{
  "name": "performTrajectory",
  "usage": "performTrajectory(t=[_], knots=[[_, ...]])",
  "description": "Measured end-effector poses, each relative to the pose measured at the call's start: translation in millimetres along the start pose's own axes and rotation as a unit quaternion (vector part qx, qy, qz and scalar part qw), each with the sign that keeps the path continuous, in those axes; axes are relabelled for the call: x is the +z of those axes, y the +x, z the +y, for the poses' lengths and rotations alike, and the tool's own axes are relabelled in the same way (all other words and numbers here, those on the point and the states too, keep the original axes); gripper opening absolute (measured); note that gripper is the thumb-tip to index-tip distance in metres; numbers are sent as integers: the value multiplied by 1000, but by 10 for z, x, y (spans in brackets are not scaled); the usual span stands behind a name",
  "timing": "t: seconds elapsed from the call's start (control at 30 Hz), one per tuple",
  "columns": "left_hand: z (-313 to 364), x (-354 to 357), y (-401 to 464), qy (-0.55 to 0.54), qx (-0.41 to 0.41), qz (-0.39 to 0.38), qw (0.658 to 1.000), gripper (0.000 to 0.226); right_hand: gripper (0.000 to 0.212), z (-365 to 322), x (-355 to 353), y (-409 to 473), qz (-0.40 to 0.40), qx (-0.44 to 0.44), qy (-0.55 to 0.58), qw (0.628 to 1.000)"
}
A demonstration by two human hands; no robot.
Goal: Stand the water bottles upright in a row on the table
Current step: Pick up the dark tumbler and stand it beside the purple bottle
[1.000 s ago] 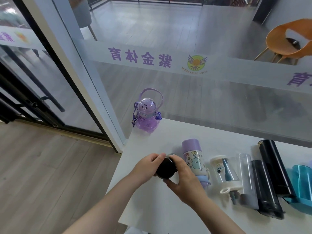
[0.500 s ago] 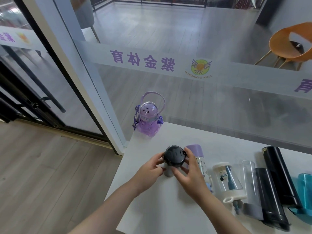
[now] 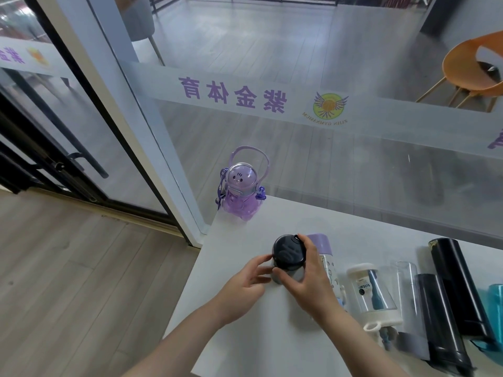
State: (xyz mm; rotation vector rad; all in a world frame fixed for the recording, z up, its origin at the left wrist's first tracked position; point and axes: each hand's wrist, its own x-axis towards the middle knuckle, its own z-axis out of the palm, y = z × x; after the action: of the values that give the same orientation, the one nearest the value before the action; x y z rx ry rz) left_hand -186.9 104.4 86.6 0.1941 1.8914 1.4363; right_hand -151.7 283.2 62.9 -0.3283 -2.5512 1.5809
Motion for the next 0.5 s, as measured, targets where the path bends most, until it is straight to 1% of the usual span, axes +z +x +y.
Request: performTrajectory(t=[0.1, 0.2, 0.27, 0.33, 0.4, 0.5], knots=[[-89, -68, 92, 41, -11, 15, 999, 56, 88, 42, 25, 25, -9, 1, 6, 1000], [-257, -229, 245, 161, -45, 35, 985, 59, 88, 52, 35, 135, -16, 3, 17, 1000], [-406, -374, 352, 287, -73, 44, 954, 67, 87, 46, 35, 263, -18, 11, 25, 999], [-531, -517, 425, 394, -109, 56, 911, 76, 85, 34, 23, 418, -12, 15, 33, 999], [-625, -637, 463, 453, -134, 63, 879, 88, 76, 23, 12, 590, -4, 9, 46, 999], [-745, -744, 489, 484, -142, 57, 862, 103, 66, -11, -14, 833, 12, 3, 56, 998]])
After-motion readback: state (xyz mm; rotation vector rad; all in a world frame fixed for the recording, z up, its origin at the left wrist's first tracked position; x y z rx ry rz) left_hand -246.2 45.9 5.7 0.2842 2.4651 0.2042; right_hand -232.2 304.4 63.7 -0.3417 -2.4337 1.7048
